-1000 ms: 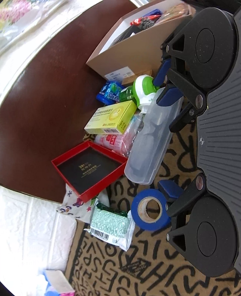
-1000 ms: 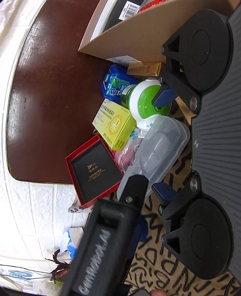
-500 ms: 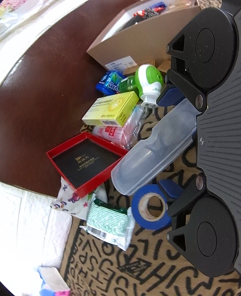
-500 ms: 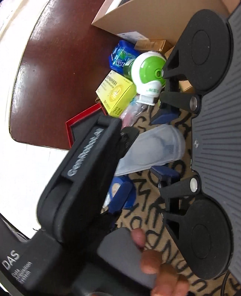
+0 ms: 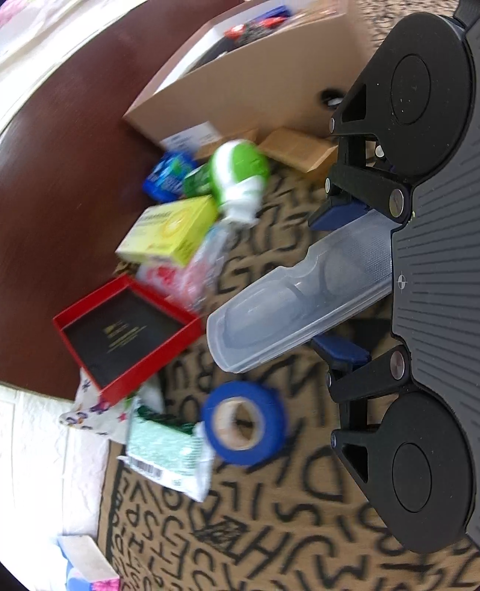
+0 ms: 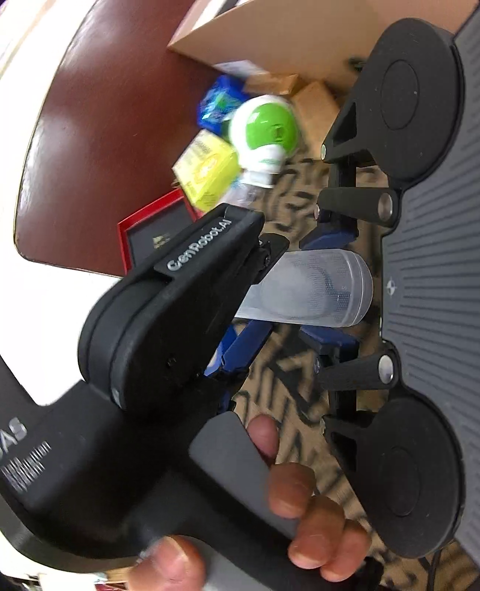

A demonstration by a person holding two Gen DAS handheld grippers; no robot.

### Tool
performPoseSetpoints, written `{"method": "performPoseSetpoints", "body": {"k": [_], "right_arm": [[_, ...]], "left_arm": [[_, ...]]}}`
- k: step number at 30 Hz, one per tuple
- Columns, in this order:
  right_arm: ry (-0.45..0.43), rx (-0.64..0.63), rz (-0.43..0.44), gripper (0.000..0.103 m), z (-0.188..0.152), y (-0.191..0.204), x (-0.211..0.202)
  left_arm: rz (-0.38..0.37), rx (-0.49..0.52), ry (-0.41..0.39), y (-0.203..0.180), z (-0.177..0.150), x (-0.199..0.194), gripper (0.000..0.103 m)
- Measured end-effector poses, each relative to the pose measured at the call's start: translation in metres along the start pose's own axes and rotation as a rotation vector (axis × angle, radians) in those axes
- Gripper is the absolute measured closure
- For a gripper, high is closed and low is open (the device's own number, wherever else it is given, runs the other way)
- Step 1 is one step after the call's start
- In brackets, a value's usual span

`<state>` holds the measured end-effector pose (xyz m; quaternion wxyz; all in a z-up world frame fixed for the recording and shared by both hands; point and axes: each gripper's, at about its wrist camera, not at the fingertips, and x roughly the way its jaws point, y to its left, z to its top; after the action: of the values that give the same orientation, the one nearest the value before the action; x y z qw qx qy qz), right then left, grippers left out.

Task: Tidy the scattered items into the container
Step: 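Lift the glasses case with the left gripper and carry it over the box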

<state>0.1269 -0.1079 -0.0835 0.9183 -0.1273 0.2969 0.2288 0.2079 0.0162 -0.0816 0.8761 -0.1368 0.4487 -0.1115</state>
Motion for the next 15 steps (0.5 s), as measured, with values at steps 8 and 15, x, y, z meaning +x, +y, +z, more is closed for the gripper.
{"method": "performPoseSetpoints", "body": {"k": [8,15], "right_arm": [[0.039,0.033,-0.029,0.054,-0.046,0.016,-0.07],[0.085,0.097,-0.049,0.054,-0.078,0.022,-0.118]], "left_arm": [[-0.037,0.042,0.048,-0.034,-0.066,-0.033,0.039],[-0.087,0.1,0.103,-0.067,-0.115,-0.056,0.034]]}}
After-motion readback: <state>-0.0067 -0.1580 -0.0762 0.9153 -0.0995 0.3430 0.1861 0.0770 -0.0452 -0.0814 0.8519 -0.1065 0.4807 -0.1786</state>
